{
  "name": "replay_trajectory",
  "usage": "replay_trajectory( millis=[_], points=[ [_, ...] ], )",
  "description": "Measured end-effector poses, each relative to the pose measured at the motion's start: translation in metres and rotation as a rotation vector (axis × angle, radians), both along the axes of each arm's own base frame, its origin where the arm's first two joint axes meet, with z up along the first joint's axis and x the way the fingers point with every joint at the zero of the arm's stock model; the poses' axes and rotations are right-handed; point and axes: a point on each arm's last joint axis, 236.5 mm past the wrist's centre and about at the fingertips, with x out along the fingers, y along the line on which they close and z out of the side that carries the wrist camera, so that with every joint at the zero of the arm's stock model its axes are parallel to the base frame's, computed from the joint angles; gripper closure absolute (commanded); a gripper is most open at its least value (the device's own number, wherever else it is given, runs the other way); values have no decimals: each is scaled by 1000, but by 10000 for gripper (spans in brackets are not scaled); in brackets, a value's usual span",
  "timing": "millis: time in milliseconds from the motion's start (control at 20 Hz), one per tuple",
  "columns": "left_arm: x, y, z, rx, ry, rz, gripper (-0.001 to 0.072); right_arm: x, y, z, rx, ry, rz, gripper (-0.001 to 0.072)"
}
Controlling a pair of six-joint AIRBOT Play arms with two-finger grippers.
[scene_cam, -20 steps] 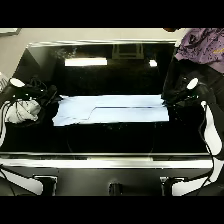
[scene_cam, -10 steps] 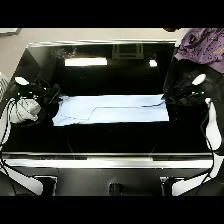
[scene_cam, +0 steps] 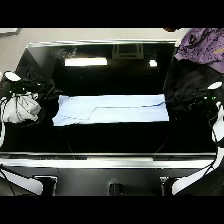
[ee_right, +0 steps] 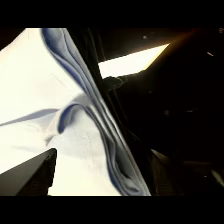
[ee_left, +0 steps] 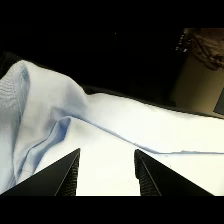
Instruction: Fold the clothes and pants, and hang the long-sleeved shirts on hangers.
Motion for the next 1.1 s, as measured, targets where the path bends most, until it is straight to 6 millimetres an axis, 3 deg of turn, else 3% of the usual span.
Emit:
replay_trajectory(
  millis=[200, 250, 300, 400, 450, 500, 600, 750, 850, 950, 1100],
  points=[
    [-3, -1, 1, -2, 7, -8, 300, 3, 23, -6, 94, -7, 37, 54],
    [-3, -1, 1, -2, 8, -9, 300, 4, 29, -7, 104, -11, 49, 109],
    [-4, -1, 2, -3, 9, -10, 300, 5, 34, -9, 105, -12, 60, 219],
    [-4, -2, 2, -4, 11, -12, 300, 6, 43, -16, 83, -13, 86, 599],
    [-4, -2, 2, -3, 11, -12, 305, 7, 46, -20, 68, -12, 96, 675],
    [-5, -2, 2, -5, 14, -8, 378, 8, 49, -19, 63, -18, 100, 676],
    [-5, -3, 4, -6, 12, -10, 687, 14, 51, -10, 46, -40, 89, 677],
    [-5, -20, 8, -13, 1, -42, 687, 18, 42, 21, -33, -80, 64, 677],
    [-6, -43, 9, -16, -7, -87, 687, 16, 31, 49, -109, -109, 43, 677],
    [-6, -79, 11, -18, -28, -140, 687, 9, 19, 79, -190, -131, 27, 676],
    [-11, -153, 12, -28, -68, -227, 688, -3, 1, 123, -307, -176, -13, 676]
  ],
)
